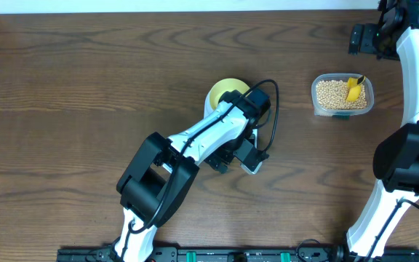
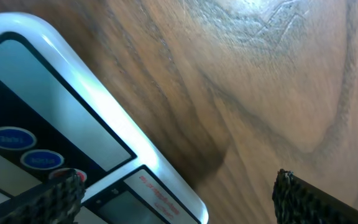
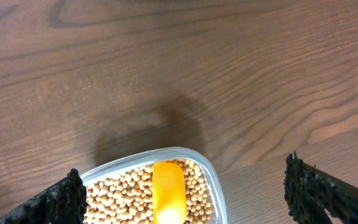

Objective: Scoop item into bowl and weigh 50g on scale

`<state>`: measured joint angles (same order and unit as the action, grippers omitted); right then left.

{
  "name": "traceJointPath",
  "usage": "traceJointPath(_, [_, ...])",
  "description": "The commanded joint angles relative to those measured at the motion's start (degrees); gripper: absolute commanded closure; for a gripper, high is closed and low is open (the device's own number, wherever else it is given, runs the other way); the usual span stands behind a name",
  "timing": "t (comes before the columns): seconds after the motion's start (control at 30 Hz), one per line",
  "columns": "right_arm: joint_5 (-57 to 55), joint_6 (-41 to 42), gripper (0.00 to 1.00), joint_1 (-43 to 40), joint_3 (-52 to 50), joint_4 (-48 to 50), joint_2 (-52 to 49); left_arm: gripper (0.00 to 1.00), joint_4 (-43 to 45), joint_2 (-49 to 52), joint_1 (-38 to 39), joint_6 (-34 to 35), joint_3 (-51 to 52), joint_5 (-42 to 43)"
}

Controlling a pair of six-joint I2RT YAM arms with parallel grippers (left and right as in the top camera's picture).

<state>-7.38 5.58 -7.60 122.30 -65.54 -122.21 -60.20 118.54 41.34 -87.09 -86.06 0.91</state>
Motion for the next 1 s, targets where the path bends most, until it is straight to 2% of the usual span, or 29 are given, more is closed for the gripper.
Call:
traceJointPath(0.0, [-0.6, -0.5, 0.01, -0.2, 0.9, 0.0, 0.1, 0.02, -0.9, 2.6, -0.4, -0.5, 0.0, -0.5])
traceJointPath(0.23, [-0.6, -0.5, 0.01, -0.2, 0.9, 0.0, 0.0, 0.09, -1.8, 2.6, -0.1, -0.6, -0.6, -0.1])
traceJointPath(0.67, [-0.6, -0.5, 0.01, -0.2, 0.9, 0.0, 0.0, 0.14, 0.2, 3.5, -0.2, -2.3, -0.6, -0.3])
traceJointPath(0.77, [-0.6, -0.5, 0.01, -0.2, 0.9, 0.0, 0.0, 0.18, 1.2, 3.8, -0.5, -2.4, -0.6, -0.6])
traceJointPath(0.97, [-0.6, -0.5, 0.01, -0.2, 0.9, 0.0, 0.0, 0.19, 1.4, 3.9, -0.5, -2.5, -0.6, -0.6])
